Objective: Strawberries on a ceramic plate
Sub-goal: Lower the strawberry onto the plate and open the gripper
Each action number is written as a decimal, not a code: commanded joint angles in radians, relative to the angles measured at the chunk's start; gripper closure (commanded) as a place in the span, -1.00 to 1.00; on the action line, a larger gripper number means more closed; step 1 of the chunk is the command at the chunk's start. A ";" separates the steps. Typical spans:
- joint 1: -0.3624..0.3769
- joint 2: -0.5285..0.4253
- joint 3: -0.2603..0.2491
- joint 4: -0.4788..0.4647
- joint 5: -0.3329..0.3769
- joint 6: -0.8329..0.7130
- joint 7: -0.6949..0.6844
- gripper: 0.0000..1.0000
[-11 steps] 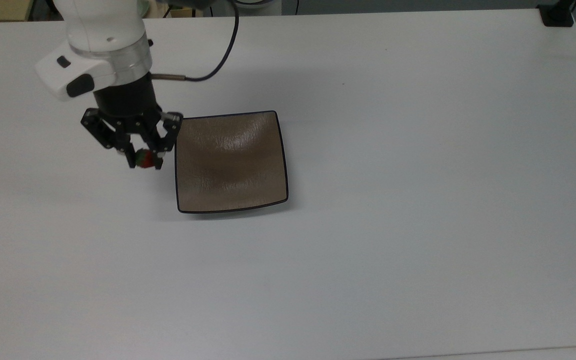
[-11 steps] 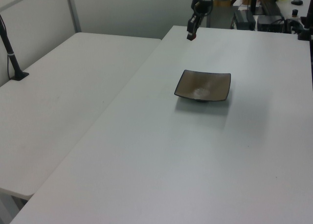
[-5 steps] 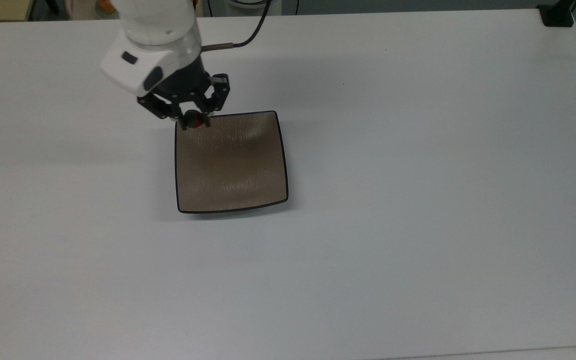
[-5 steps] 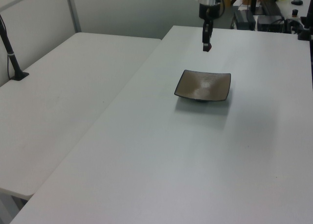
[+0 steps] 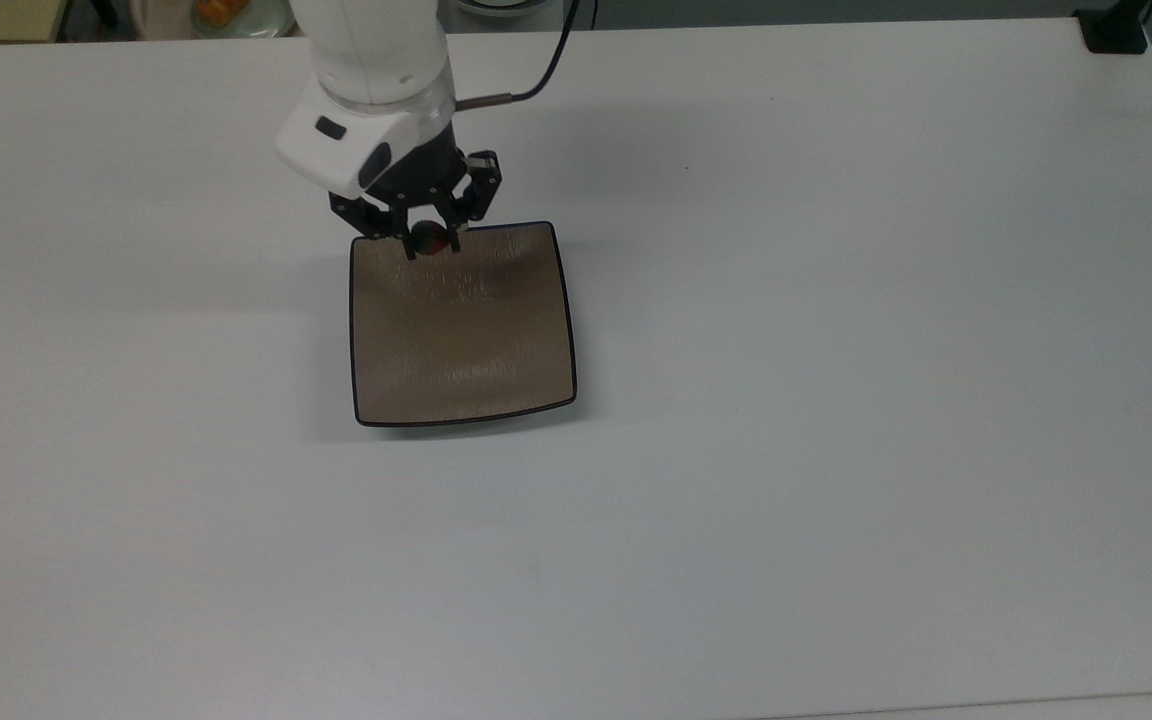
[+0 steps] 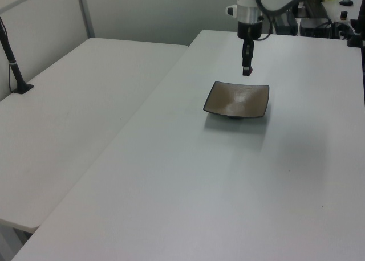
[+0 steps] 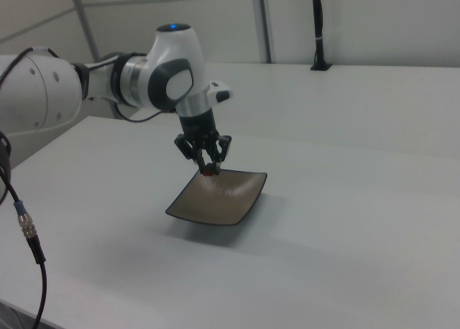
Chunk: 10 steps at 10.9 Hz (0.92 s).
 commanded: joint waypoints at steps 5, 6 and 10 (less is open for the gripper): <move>0.019 -0.024 -0.012 -0.280 -0.008 0.438 -0.019 0.87; 0.020 0.004 -0.012 -0.275 -0.008 0.458 -0.019 0.87; 0.019 0.047 -0.011 -0.268 -0.005 0.538 -0.008 0.70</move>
